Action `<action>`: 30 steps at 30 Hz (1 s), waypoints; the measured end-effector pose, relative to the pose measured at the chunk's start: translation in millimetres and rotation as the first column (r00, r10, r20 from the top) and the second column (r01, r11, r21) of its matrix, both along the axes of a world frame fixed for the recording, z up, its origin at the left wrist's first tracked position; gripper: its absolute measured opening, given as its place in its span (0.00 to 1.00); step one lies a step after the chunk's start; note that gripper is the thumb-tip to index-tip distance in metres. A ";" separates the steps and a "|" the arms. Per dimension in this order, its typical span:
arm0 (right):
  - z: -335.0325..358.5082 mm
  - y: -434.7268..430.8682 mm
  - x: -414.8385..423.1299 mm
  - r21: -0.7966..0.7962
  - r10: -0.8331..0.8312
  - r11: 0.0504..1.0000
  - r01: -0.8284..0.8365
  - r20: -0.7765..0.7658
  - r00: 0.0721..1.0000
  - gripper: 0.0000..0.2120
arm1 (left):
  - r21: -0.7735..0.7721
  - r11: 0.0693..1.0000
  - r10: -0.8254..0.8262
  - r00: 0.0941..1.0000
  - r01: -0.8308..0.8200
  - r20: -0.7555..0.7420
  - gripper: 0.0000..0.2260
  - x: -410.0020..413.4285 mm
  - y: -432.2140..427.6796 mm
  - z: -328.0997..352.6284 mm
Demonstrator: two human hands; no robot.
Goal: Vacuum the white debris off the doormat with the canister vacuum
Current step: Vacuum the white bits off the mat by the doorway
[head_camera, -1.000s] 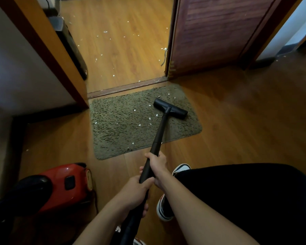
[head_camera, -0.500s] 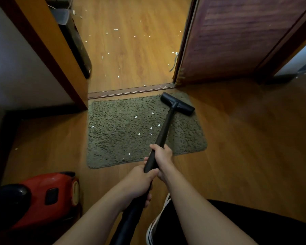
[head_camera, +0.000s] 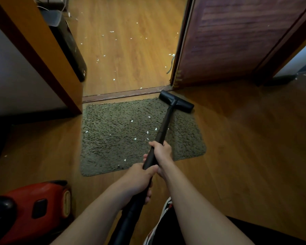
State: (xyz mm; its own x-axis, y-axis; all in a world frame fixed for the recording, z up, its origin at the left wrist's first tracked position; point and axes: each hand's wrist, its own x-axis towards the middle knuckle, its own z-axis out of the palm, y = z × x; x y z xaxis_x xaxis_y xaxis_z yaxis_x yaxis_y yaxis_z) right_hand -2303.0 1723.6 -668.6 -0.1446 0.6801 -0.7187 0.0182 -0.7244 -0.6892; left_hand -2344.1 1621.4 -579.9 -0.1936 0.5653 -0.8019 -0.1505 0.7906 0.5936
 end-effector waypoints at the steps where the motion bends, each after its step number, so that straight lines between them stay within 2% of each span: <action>1: 0.8 -1.5 -0.1 0.000 0.003 1.000 -0.003 -0.002 1.000 0.07 | 0.000 1.000 -0.001 1.000 0.001 0.003 0.11 -0.8 -1.8 0.3; 12: 14.5 -81.5 -10.1 -0.033 0.031 0.999 -0.032 -0.014 0.999 0.07 | -0.043 0.998 -0.036 0.999 0.036 0.012 0.09 -13.7 -79.1 26.5; 17: 23.5 -127.4 -11.8 -0.065 0.084 0.994 -0.085 -0.012 0.996 0.14 | -0.070 0.997 -0.024 1.000 0.025 0.014 0.08 -15.9 -123.3 35.5; 23: 39.4 -172.5 -21.6 -0.087 0.170 0.981 -0.171 -0.015 0.985 0.13 | -0.090 0.996 0.023 1.000 -0.022 0.007 0.08 -25.3 -170.7 40.8; 30: 38.2 -185.4 -36.9 -0.079 0.188 0.979 -0.186 0.011 0.982 0.14 | -0.079 0.996 0.043 0.999 -0.043 -0.009 0.07 -34.7 -182.7 43.0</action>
